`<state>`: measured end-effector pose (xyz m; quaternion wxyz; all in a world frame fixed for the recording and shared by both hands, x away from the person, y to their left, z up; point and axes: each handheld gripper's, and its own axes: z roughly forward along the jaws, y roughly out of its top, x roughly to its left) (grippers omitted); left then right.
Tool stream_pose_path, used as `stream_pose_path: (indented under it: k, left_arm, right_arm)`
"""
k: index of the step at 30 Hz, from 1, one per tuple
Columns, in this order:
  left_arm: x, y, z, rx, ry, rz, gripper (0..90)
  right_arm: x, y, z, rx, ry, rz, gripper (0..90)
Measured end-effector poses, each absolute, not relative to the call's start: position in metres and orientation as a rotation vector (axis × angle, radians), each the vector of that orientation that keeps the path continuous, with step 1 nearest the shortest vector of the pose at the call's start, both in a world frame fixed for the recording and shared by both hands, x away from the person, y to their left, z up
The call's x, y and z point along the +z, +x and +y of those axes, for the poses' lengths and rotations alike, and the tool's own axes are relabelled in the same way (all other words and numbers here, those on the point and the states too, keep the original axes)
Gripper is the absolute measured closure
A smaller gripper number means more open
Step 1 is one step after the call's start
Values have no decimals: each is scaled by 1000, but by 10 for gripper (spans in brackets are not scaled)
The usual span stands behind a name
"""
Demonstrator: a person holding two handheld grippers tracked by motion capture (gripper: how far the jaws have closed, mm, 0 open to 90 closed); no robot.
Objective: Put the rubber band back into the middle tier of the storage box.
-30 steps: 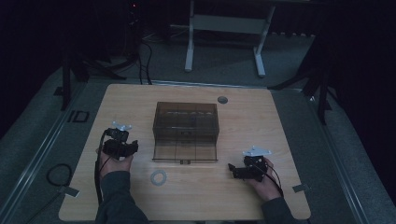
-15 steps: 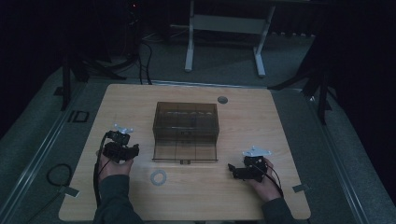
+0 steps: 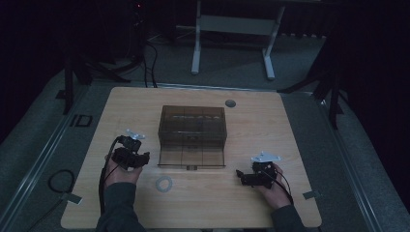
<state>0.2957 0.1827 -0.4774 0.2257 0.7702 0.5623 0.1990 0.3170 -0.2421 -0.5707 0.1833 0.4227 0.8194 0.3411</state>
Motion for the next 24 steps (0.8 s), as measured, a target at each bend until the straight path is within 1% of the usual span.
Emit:
stream_pose_path:
  k: [24]
  left_arm:
    - [-473,292,165,462,2278,1428,575]
  right_arm:
    - [-571,317,-242,962,1194,2312,115]
